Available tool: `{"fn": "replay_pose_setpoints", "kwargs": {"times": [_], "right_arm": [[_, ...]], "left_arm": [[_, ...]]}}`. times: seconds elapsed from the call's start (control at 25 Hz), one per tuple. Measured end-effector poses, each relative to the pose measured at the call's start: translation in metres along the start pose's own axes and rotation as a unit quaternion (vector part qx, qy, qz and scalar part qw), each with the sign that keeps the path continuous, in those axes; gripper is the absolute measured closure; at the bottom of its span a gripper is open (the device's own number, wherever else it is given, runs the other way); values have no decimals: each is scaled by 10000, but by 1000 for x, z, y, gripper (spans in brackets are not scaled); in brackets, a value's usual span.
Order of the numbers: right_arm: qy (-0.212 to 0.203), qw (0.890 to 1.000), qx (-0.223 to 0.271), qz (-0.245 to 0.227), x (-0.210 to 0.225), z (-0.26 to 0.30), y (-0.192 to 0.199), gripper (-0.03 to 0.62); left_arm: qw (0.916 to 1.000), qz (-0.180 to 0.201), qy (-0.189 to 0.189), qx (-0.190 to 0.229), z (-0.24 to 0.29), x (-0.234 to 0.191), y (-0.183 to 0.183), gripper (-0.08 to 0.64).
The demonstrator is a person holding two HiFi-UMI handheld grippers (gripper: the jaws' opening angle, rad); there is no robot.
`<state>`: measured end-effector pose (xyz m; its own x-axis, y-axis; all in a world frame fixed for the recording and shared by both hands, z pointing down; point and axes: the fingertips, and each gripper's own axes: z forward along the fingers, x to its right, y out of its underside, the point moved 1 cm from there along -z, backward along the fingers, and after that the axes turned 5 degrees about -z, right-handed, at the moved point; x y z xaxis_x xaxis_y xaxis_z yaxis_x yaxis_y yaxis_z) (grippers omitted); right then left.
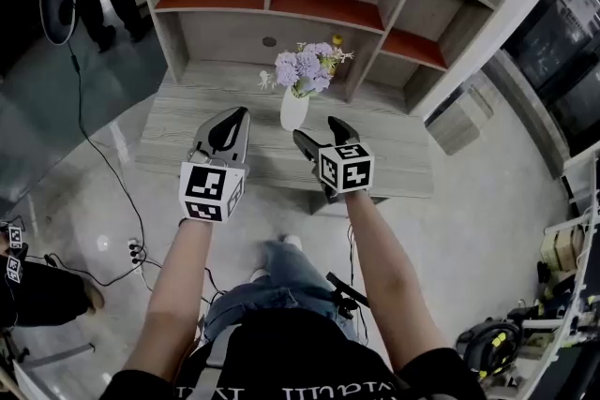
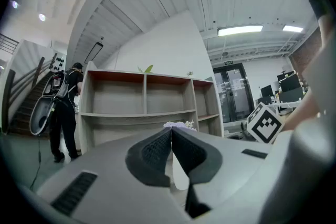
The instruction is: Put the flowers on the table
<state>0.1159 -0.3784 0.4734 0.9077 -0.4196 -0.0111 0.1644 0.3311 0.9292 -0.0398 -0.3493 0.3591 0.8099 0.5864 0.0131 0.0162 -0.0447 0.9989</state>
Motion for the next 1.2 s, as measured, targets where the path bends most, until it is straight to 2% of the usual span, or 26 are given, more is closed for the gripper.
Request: {"fn": "replay_pose_setpoints", "kwargs": {"times": [0.04,0.08,0.12,0.2,0.48,0.72,0.88,1.08,1.2], "right_arm": [[43,10000,36,-67,3,-3,-4,232],[88,9999,66,-129,7,-5,-7,344],[89,9998,79,-165,11,-7,-10,376],[7,9998,91,-176,18,-9,-15,395],[1,9984,340,-449,55,-26,-41,559],[-198,9932,507,-1031,65,-46,-60,578],[-234,9909,713,-1115,71,-64,-71,578],[218,9942,611,-856,89,-84,-75,578],[437,9928,797,-780,93,-99,-86,578]], "left_arm": [[10000,4,-20,-5,3,0,0,551],[10000,7,-42,-12,6,1,0,551],[10000,9,-69,-23,9,1,0,551],[9999,6,-148,-51,16,1,1,551],[9984,-84,-523,-205,41,1,5,551],[9958,-89,-895,-137,50,2,-5,551],[9944,18,-1050,-127,50,6,-10,551],[9931,114,-1166,2,46,9,-24,551],[9935,152,-1125,42,42,10,-33,551]]}}
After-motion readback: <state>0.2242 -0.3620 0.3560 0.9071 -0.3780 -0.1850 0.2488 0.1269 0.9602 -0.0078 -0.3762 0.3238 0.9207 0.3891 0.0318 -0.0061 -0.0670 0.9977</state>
